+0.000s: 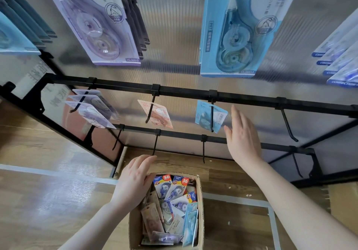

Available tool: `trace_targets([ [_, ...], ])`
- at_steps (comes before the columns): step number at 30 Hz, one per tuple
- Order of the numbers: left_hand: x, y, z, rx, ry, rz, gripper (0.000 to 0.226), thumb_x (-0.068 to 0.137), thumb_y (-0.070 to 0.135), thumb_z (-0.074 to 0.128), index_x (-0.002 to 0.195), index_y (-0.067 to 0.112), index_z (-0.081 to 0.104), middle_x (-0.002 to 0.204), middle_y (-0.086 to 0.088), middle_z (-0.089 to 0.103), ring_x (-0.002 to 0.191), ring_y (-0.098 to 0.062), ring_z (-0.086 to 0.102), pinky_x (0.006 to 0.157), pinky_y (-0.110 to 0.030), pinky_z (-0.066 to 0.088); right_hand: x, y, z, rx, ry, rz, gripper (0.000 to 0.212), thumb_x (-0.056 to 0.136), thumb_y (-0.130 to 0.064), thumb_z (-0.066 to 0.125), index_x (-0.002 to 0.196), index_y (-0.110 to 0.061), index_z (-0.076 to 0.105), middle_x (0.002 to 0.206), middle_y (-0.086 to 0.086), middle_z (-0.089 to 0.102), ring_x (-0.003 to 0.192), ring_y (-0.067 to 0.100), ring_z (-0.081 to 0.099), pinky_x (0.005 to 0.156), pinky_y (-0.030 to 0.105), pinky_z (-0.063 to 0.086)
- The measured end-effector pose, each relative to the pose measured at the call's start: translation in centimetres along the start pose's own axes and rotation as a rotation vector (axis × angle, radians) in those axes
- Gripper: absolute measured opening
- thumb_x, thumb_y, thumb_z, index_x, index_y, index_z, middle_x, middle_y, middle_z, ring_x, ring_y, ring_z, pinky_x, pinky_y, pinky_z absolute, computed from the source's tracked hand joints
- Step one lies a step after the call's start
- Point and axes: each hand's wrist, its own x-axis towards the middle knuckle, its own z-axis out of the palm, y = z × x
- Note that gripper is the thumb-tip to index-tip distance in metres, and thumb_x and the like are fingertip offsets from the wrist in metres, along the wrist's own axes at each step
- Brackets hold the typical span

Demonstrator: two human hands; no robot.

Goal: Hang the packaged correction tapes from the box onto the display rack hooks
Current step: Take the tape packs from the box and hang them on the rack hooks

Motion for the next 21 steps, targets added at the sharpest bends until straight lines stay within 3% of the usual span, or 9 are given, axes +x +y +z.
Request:
trace_targets([
  [12,-4.2,-1.6,2.9,0.013,-0.091,-0.085,0.052,0.089,0.031,0.058,0.137,0.017,0.043,0.139,-0.001,0.047,0.128,-0.021,0.044,0.102,-0.038,0.040,-7.4,1.0,2.7,-0.107,-0.216,0.051,0.052,0.097,-0.029,0.044,0.144,-0.009,0.032,0.147,0.010,0.037,0.134,0.025,0.036,0.108,0.034,0.031],
  [14,-4.8,-2.5,4.0,0.026,-0.104,-0.086,0.052,0.090,0.039,0.049,0.137,0.017,0.042,0.139,-0.002,0.046,0.128,-0.022,0.043,0.103,-0.039,0.040,-8.7,0.7,4.4,-0.097,-0.257,0.053,0.051,0.097,-0.029,0.043,0.144,-0.011,0.032,0.147,0.009,0.036,0.134,0.024,0.035,0.108,0.032,0.029],
  [21,-8.7,-7.3,13.1,0.049,-0.130,-0.199,0.058,0.085,0.043,0.044,0.136,0.016,0.045,0.139,-0.004,0.047,0.126,-0.027,0.046,0.098,-0.042,0.043,-14.6,1.3,16.1,-0.091,-0.409,-0.023,0.052,0.097,-0.031,0.042,0.144,-0.012,0.032,0.148,0.008,0.035,0.136,0.022,0.033,0.110,0.031,0.026],
])
